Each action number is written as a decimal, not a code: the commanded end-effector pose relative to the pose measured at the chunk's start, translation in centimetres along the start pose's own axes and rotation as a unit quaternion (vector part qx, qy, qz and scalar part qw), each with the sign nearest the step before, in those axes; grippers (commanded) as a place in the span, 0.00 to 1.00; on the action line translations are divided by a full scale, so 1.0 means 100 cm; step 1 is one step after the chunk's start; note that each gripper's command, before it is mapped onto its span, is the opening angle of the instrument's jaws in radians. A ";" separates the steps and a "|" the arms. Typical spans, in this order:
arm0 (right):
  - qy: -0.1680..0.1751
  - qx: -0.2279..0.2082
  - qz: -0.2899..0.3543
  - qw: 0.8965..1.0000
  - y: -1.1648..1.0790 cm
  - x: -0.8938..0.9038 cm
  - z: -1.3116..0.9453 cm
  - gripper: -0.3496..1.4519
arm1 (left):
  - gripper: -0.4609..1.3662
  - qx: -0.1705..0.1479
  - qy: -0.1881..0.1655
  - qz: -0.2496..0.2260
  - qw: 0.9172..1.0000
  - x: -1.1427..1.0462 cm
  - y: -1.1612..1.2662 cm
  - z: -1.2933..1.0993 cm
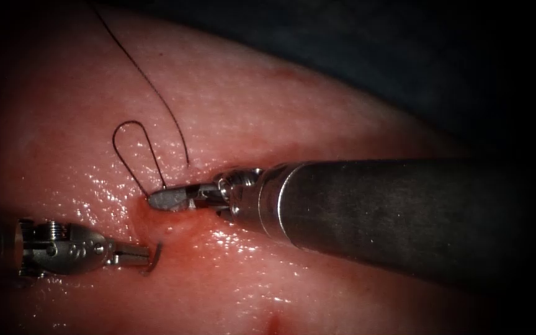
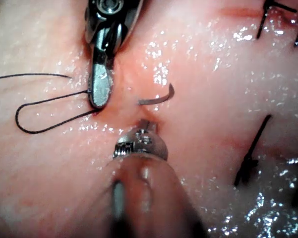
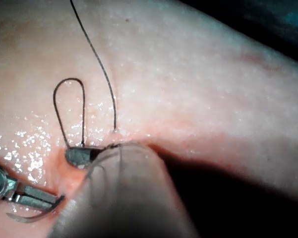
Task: Wound Closure
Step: Push the needle through the skin below the cut using the right needle driver, then grasp the needle with the left driver near the tip and pull it through.
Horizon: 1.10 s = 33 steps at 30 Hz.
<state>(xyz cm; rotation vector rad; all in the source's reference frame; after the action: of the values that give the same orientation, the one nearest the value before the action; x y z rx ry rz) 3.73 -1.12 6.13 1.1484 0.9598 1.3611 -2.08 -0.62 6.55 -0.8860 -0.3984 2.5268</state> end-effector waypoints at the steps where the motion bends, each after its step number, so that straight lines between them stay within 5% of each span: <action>1: 0.004 -0.001 0.000 1.000 0.0000 0.0000 0.0001 0.00 | 0.06 -0.004 0.000 -0.003 1.000 0.0000 0.0000 0.0000; 2: 0.014 0.002 0.003 1.000 0.0000 0.0001 0.0000 0.03 | 0.06 -0.004 0.000 -0.003 1.000 0.0000 0.0000 0.0000; 3: 0.025 0.009 -0.002 1.000 0.0000 0.0002 0.0000 0.22 | 0.06 -0.004 0.000 -0.003 1.000 0.0000 0.0000 0.0000; 5: 0.042 0.015 -0.019 0.999 0.0001 0.0005 -0.0002 0.39 | 0.06 -0.004 0.000 0.000 1.000 0.0000 0.0000 0.0000; 7: 0.073 0.010 -0.050 0.996 0.0002 0.0012 -0.0005 0.69 | 0.06 -0.004 0.000 0.009 1.000 0.0000 0.0000 0.0000; 10: 0.106 0.002 -0.094 0.990 0.0004 0.0021 -0.0010 0.83 | 0.13 -0.004 0.002 0.029 1.000 0.0000 0.0000 0.0000; 16: 0.129 -0.007 -0.114 0.985 0.0010 0.0034 -0.0026 0.83 | 0.47 0.006 0.032 0.072 0.997 0.0003 -0.0003 0.0000; 20: 0.134 -0.009 -0.116 0.984 0.0013 0.0035 -0.0038 0.81 | 0.57 0.010 0.061 0.088 0.994 0.0010 -0.0007 -0.0002; 33: 0.159 -0.009 -0.114 0.981 0.0021 0.0031 -0.0078 0.77 | 0.64 0.024 0.087 0.115 0.989 0.0022 -0.0002 -0.0001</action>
<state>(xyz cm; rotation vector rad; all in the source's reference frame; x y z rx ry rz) 2.89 -0.79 6.21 0.7814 1.2667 1.3914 -2.24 -0.48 6.42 -1.1981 -0.1852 2.6160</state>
